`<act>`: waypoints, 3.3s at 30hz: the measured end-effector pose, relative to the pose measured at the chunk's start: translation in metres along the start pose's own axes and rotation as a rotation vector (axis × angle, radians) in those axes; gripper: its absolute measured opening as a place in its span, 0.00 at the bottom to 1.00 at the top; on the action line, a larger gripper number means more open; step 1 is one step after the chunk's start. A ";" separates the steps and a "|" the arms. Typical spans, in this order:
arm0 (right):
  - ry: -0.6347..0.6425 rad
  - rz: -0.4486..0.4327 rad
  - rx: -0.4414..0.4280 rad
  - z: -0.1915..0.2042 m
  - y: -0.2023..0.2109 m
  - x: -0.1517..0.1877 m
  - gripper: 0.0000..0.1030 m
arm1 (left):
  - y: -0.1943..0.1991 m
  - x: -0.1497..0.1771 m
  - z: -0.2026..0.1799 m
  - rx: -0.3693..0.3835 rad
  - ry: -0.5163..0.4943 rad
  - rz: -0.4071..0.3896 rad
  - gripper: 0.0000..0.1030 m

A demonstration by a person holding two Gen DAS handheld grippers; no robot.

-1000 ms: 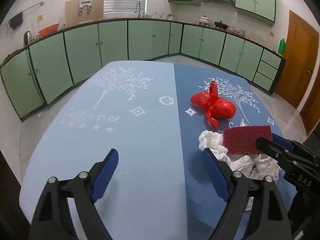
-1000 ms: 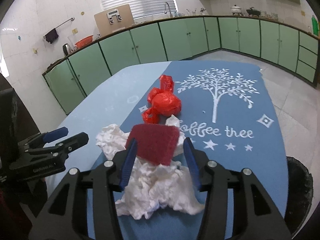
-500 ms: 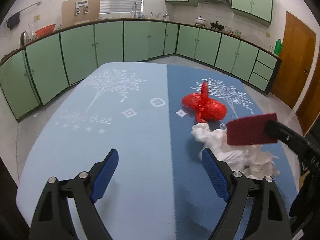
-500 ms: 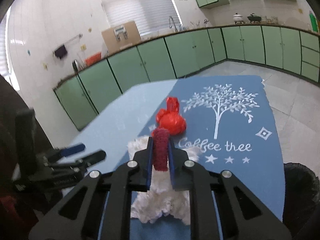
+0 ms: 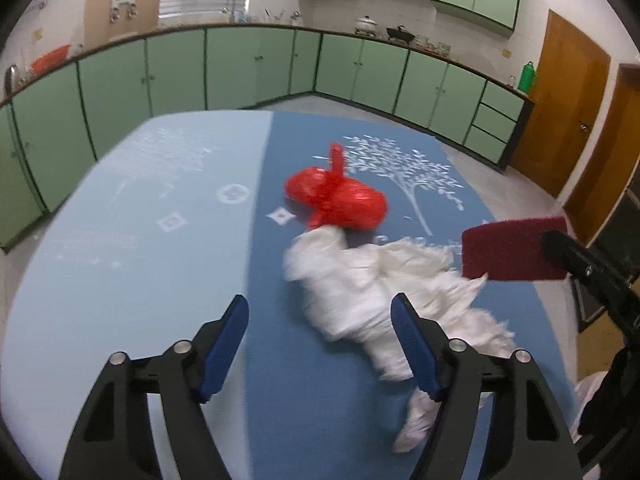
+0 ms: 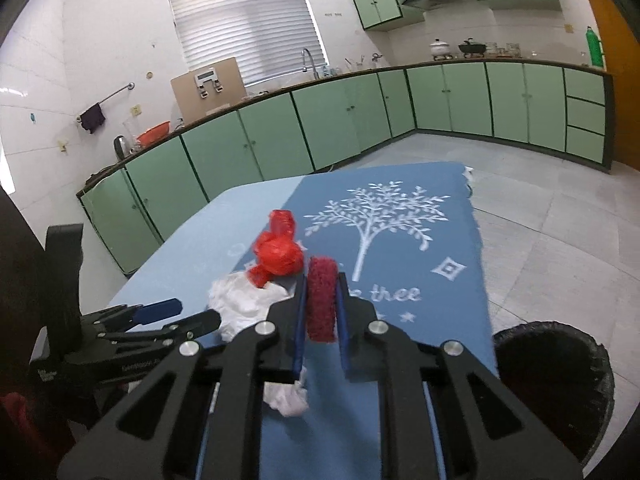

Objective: Collect trash
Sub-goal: 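Grasp a white tissue with the left tool while the right tool holds the pad, then carry the tissue and pad over the bin and open both tools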

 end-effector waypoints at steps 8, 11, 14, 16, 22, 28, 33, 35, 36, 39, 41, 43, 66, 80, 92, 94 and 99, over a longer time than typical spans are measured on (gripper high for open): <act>0.008 0.006 0.058 -0.018 0.008 0.002 0.12 | -0.015 -0.001 -0.013 0.005 -0.006 0.016 0.04; 0.014 0.006 0.075 -0.021 0.011 0.001 0.12 | -0.005 -0.007 -0.015 0.000 -0.004 -0.024 0.03; 0.023 -0.003 0.084 -0.020 0.015 -0.001 0.12 | 0.006 -0.016 -0.015 0.002 0.008 -0.063 0.03; 0.035 -0.008 0.090 -0.019 0.016 -0.005 0.12 | 0.014 -0.025 -0.017 0.007 0.008 -0.090 0.03; 0.040 -0.025 0.113 -0.022 0.025 -0.017 0.12 | 0.027 -0.040 -0.030 0.041 -0.001 -0.136 0.03; 0.056 -0.041 0.138 -0.025 0.038 -0.031 0.12 | 0.035 -0.054 -0.053 0.096 -0.017 -0.172 0.03; 0.069 -0.061 0.166 -0.032 0.051 -0.043 0.12 | 0.041 -0.067 -0.076 0.154 -0.034 -0.208 0.03; 0.069 -0.070 0.179 -0.036 0.057 -0.047 0.12 | 0.042 -0.071 -0.086 0.182 -0.037 -0.218 0.03; 0.067 -0.074 0.185 -0.039 0.060 -0.049 0.12 | 0.041 -0.073 -0.091 0.192 -0.039 -0.222 0.03; 0.066 -0.090 0.209 -0.049 0.072 -0.054 0.12 | 0.041 -0.080 -0.108 0.232 -0.047 -0.234 0.03; 0.070 -0.100 0.229 -0.056 0.080 -0.057 0.12 | 0.040 -0.081 -0.120 0.260 -0.053 -0.235 0.03; 0.067 -0.110 0.252 -0.064 0.088 -0.059 0.12 | 0.039 -0.081 -0.131 0.284 -0.062 -0.233 0.03; -0.049 -0.059 0.544 -0.195 0.148 -0.010 0.12 | -0.022 -0.031 -0.291 0.525 -0.227 -0.082 0.03; -0.118 0.027 0.591 -0.236 0.121 0.018 0.16 | -0.062 -0.004 -0.316 0.523 -0.272 0.020 0.06; -0.109 -0.017 0.643 -0.221 0.127 0.000 0.88 | -0.054 -0.015 -0.292 0.469 -0.244 -0.026 0.59; -0.113 -0.029 0.637 -0.215 0.130 -0.006 0.89 | -0.048 -0.021 -0.283 0.452 -0.243 -0.051 0.66; -0.119 -0.047 0.593 -0.197 0.132 -0.024 0.91 | -0.032 -0.038 -0.259 0.408 -0.242 -0.112 0.77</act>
Point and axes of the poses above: each gripper's, at about its wrist camera, not at the fingertips, and y roughly against the way its jaws point, z to its left, x to its underside, the point moved 1 cm from there along -y, roughly the way its jaws point, and after that the axes turned 15 degrees about -z, right-handed, at the moved point
